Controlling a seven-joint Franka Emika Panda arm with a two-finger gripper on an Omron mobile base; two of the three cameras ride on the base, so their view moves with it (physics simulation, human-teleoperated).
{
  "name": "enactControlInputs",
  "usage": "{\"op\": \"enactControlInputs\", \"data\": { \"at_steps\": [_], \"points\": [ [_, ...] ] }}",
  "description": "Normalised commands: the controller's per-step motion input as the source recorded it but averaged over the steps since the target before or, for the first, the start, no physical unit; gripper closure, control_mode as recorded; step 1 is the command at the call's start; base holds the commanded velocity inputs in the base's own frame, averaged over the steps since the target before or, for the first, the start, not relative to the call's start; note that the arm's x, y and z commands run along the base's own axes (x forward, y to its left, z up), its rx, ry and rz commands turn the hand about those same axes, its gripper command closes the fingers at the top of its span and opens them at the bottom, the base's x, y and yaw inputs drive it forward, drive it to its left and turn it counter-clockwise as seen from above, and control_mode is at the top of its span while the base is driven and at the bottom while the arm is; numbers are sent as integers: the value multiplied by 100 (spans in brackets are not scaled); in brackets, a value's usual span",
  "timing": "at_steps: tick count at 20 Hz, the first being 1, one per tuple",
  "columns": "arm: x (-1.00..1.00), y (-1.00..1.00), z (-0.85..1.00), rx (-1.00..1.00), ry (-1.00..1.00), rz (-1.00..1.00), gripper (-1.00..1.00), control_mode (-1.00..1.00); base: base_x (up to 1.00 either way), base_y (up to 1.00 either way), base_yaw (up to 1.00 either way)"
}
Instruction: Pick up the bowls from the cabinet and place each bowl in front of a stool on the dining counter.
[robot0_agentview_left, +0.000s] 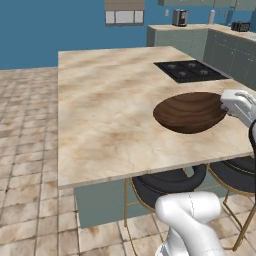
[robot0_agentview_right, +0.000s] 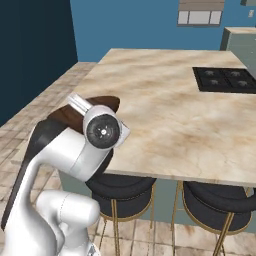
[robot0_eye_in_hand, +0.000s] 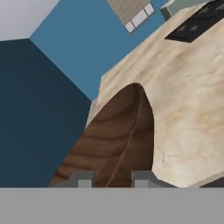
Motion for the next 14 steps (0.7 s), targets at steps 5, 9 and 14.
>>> {"op": "enactControlInputs", "data": {
  "at_steps": [5, 9, 14],
  "points": [
    [49, -19, -18, 20, 10, 6, 100, -100, 0, 0, 0],
    [43, -22, -14, 8, 31, 7, 100, -100, 0, 0, 0],
    [40, -3, -8, 0, 40, 6, 100, -100, 0, 0, 0]
  ]
}}
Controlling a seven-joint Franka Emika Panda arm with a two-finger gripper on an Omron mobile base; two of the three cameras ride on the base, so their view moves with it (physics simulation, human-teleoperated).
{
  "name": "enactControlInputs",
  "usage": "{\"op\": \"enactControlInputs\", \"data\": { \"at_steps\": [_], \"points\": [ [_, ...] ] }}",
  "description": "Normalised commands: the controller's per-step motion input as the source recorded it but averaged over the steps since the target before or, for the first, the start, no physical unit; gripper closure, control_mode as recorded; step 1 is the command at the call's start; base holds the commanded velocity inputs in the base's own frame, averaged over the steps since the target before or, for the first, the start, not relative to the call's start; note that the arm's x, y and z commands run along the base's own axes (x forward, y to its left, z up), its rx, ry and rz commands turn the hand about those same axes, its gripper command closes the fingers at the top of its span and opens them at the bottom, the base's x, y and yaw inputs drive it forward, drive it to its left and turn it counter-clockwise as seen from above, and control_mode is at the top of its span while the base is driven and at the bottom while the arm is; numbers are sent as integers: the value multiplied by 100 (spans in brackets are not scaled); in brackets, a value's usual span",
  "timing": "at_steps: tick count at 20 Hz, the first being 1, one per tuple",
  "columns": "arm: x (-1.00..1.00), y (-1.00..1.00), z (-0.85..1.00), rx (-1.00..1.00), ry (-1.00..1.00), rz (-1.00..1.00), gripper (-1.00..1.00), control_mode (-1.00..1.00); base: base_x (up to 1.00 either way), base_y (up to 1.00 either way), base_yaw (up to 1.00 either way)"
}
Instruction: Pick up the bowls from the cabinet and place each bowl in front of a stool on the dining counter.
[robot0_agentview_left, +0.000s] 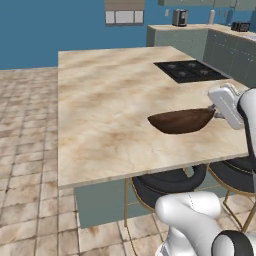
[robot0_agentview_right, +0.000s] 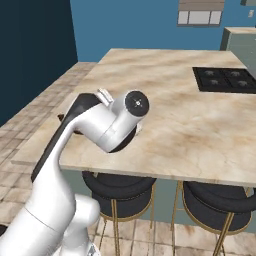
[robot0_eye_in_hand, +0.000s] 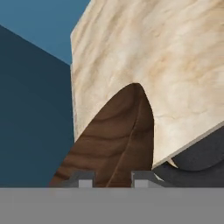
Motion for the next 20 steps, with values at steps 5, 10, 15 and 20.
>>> {"op": "enactControlInputs", "data": {
  "at_steps": [5, 10, 15, 20],
  "points": [
    [36, 0, -24, 0, 15, 6, 100, -100, 0, 0, 0],
    [23, 0, -36, 0, 0, 5, 100, -100, 0, 0, 0],
    [10, 0, -47, 0, -12, 2, 100, -100, 0, 0, 0],
    [26, 0, -39, 0, -17, 0, 100, -100, 0, 0, 0]
  ]
}}
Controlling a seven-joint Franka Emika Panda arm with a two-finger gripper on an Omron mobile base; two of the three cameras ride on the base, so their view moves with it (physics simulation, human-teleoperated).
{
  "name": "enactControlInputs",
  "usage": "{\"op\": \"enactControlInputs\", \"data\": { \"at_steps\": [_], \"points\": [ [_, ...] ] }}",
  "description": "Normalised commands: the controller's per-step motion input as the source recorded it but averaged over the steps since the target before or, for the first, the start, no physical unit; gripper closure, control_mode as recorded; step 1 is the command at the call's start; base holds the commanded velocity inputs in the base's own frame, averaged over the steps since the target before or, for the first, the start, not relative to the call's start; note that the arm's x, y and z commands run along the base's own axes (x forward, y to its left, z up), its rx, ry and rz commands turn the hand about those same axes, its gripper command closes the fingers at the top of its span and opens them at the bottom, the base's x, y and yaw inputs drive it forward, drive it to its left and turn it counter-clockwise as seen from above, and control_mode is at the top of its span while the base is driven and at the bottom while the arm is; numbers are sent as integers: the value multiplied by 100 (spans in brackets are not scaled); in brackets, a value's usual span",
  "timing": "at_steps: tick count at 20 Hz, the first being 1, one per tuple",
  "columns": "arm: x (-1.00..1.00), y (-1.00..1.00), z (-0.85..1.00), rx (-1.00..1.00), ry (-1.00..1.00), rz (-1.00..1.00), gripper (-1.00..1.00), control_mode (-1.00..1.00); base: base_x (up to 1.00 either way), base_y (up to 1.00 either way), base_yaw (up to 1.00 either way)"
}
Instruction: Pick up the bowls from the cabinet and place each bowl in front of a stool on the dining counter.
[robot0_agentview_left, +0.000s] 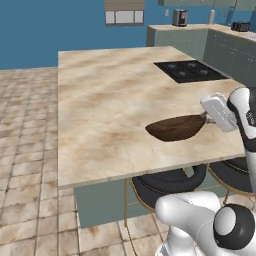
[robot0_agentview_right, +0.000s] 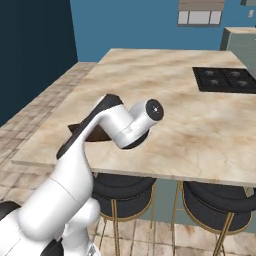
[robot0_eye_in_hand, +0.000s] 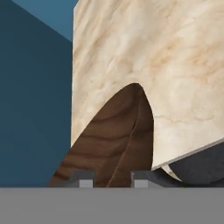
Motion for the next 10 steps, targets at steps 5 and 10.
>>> {"op": "enactControlInputs", "data": {
  "at_steps": [5, 10],
  "points": [
    [44, 0, -37, 0, -10, 0, 100, -100, 0, 0, 0],
    [38, -6, -39, 0, -1, -5, 100, -100, 0, 0, 0]
  ]
}}
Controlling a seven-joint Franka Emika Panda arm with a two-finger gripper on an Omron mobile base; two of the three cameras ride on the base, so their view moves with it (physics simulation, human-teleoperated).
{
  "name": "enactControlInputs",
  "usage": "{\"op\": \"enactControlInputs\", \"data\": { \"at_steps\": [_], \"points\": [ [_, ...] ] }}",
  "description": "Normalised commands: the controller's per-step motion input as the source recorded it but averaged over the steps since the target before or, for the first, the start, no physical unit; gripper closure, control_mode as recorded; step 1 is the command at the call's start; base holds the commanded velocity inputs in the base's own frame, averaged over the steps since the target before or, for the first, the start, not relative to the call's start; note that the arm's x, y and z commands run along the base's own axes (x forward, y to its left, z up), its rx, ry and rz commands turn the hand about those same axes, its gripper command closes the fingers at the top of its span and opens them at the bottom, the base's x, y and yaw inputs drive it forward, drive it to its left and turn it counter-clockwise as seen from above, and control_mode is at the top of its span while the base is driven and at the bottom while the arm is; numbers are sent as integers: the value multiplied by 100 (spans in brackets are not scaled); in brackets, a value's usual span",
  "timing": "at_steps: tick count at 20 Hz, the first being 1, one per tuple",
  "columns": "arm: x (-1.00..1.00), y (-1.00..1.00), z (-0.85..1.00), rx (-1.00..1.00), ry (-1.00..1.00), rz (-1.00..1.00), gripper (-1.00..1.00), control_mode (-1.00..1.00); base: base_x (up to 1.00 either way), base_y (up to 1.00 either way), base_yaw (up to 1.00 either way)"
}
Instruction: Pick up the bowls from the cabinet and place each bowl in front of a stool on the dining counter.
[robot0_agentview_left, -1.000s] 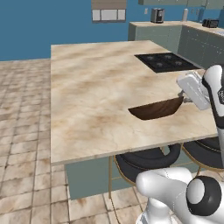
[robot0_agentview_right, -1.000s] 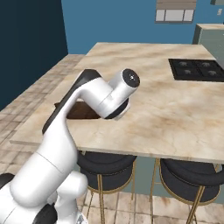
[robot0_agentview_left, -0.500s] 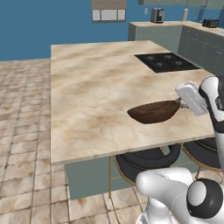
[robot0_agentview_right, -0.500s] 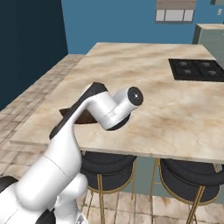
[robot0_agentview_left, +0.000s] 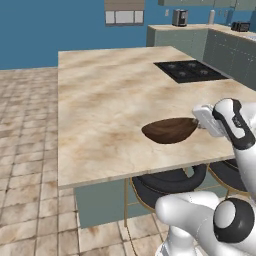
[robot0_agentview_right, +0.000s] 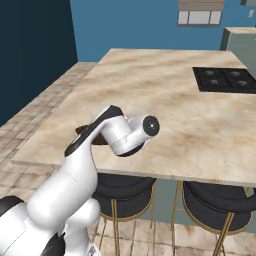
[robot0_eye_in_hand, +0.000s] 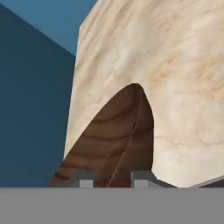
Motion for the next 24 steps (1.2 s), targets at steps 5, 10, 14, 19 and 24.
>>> {"op": "enactControlInputs", "data": {
  "at_steps": [5, 10, 14, 19, 24],
  "points": [
    [23, -5, -30, 0, 1, -17, 100, -100, 0, 0, 0],
    [23, -3, -38, 0, 0, -17, 100, -100, 0, 0, 0],
    [23, -6, -32, 0, 0, -14, 100, -100, 0, 0, 0],
    [23, -10, -37, 0, 0, -10, 100, -100, 0, 0, 0],
    [26, -22, -32, 0, 0, -7, 100, -100, 0, 0, 0]
  ]
}}
